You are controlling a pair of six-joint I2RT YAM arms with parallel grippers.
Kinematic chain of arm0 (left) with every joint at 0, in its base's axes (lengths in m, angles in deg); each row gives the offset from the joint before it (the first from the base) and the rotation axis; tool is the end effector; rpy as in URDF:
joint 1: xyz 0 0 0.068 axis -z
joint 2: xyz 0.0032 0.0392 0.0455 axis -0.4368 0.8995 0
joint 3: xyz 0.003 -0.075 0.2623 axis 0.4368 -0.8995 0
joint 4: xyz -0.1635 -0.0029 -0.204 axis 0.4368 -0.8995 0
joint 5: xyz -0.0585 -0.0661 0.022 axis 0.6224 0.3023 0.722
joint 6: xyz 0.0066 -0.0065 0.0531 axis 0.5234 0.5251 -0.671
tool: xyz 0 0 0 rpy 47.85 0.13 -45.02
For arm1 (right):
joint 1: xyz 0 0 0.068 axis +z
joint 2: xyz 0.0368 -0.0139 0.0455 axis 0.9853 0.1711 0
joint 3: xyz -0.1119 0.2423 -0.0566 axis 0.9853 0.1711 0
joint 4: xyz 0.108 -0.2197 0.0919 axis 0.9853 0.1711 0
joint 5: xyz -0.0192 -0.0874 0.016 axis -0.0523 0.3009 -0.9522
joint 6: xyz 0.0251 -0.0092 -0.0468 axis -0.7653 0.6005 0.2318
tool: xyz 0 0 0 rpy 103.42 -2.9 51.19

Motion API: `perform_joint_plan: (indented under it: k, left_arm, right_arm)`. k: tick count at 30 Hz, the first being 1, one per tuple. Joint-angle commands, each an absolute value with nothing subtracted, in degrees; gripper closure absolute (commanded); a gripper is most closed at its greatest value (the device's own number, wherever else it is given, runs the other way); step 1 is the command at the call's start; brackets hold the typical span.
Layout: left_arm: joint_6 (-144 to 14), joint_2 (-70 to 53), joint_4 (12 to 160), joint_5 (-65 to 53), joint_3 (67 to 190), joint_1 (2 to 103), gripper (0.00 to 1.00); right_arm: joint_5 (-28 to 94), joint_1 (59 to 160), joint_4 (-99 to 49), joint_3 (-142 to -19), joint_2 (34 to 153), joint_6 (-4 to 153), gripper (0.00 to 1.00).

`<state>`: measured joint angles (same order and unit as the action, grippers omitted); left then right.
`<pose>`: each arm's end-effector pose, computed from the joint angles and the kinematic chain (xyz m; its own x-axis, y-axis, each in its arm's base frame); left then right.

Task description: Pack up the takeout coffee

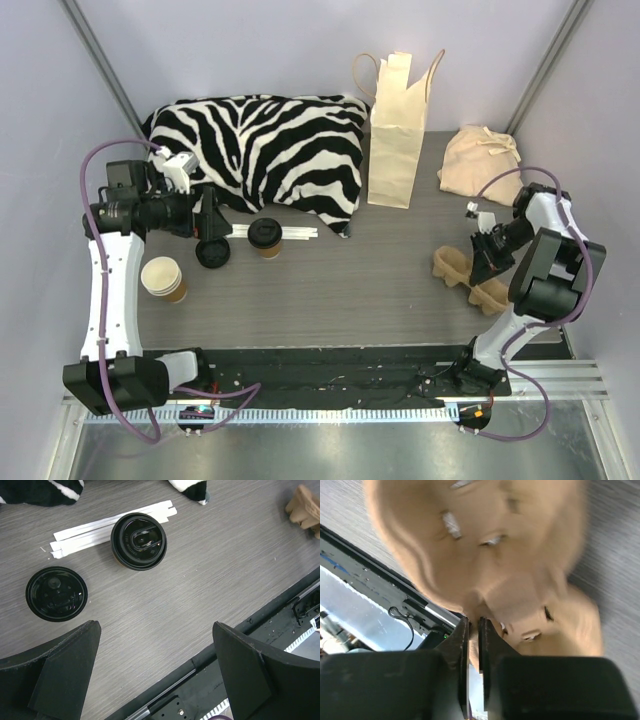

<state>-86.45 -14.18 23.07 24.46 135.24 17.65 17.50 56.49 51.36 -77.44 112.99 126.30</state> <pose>0.2227 0.0098 0.3811 -0.7171 0.0254 -0.6965 0.3963 0.8369 -0.3775 0.2677 -0.1020 0.2079 -0.9513 -0.2946 -0.0903 -0.3030 0.8412 0.4480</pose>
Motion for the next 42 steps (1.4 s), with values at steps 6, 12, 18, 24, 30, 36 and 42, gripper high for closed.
perform_joint_plan:
  k: [6, 12, 18, 24, 30, 36, 42]
  left_arm:
    - [-84.2, -14.4, 26.8, 28.7, 134.2, 18.6, 0.00]
    - [-83.6, -14.4, 27.7, 27.6, 133.8, 20.8, 0.00]
    - [-83.2, -14.6, 29.1, 25.6, 132.4, 24.3, 0.00]
    - [-81.5, -15.7, 35.4, 23.1, 127.5, 39.0, 0.00]
    - [-73.4, -12.5, 52.6, 21.0, 123.4, 56.6, 0.00]
    - [-69.2, -0.5, 65.5, 14.1, 126.3, 69.4, 0.00]
    - [-67.4, 12.1, 73.7, 11.0, 132.3, 74.0, 0.00]
  right_arm:
    - [26.1, 62.6, 38.9, -78.7, 105.6, 120.9, 0.99]
    - [28.5, 62.7, 32.8, -81.9, 107.1, 121.3, 0.99]
    - [30.4, 64.9, 27.0, -77.5, 104.7, 120.5, 0.99]
    - [27.6, 65.5, 30.9, -80.6, 109.8, 117.2, 0.95]
    - [22.0, 65.6, 35.9, -83.7, 112.4, 113.1, 0.87]
    - [20.0, 67.0, 35.7, -78.9, 110.6, 109.7, 0.77]
    - [20.9, 67.4, 35.3, -78.4, 109.5, 108.4, 0.75]
